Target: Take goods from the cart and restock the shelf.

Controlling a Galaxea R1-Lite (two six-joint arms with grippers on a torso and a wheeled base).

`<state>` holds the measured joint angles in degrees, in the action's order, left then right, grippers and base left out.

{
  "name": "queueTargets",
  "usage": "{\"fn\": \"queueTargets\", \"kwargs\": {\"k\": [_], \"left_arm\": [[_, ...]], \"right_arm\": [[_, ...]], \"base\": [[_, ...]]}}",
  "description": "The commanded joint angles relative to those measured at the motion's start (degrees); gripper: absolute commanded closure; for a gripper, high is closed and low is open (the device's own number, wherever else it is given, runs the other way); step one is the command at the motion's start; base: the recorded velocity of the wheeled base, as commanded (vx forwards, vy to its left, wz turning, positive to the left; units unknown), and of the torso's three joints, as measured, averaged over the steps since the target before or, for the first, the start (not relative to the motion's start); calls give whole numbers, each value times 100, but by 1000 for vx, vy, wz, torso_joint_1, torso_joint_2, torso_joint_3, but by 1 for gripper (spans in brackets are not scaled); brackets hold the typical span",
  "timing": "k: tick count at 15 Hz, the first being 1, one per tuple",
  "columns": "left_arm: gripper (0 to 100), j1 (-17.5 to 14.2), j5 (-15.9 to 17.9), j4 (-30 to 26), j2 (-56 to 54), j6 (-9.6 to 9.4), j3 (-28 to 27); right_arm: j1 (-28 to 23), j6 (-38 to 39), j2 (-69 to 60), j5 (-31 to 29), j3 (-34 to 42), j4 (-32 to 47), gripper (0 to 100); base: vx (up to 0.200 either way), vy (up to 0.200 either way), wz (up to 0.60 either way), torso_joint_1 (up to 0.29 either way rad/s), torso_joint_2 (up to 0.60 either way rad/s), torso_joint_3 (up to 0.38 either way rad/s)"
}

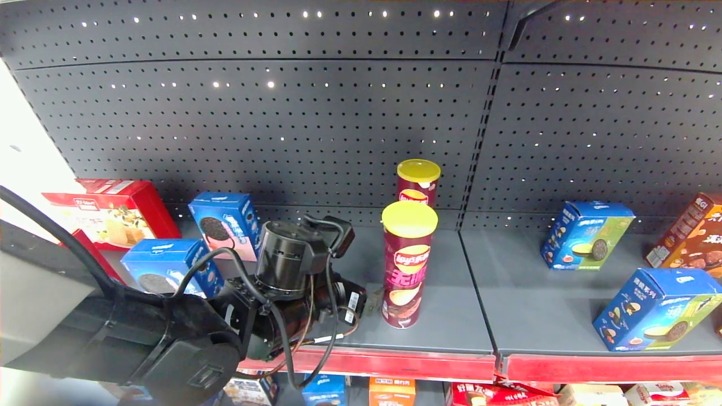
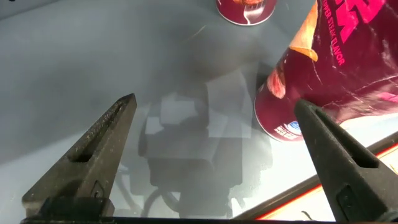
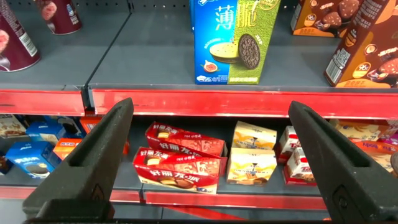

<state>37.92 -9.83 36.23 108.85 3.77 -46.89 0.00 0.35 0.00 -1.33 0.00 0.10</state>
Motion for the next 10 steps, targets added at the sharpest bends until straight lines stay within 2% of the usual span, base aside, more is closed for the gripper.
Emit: {"fn": "queueTargets", "kwargs": {"k": [1, 8, 10], "left_arm": [[0, 4, 7, -2, 75, 1, -49], [0, 66, -2, 7, 172, 1, -163], [0, -31, 7, 51, 154, -16, -189]], "right_arm": [[0, 0, 0, 1, 0, -1, 0], [0, 0, 0, 1, 0, -1, 0], [0, 0, 0, 1, 0, -1, 0]], "base": [[0, 0, 0, 0, 0, 0], [0, 0, 0, 0, 0, 0], [0, 0, 0, 0, 0, 0]]}}
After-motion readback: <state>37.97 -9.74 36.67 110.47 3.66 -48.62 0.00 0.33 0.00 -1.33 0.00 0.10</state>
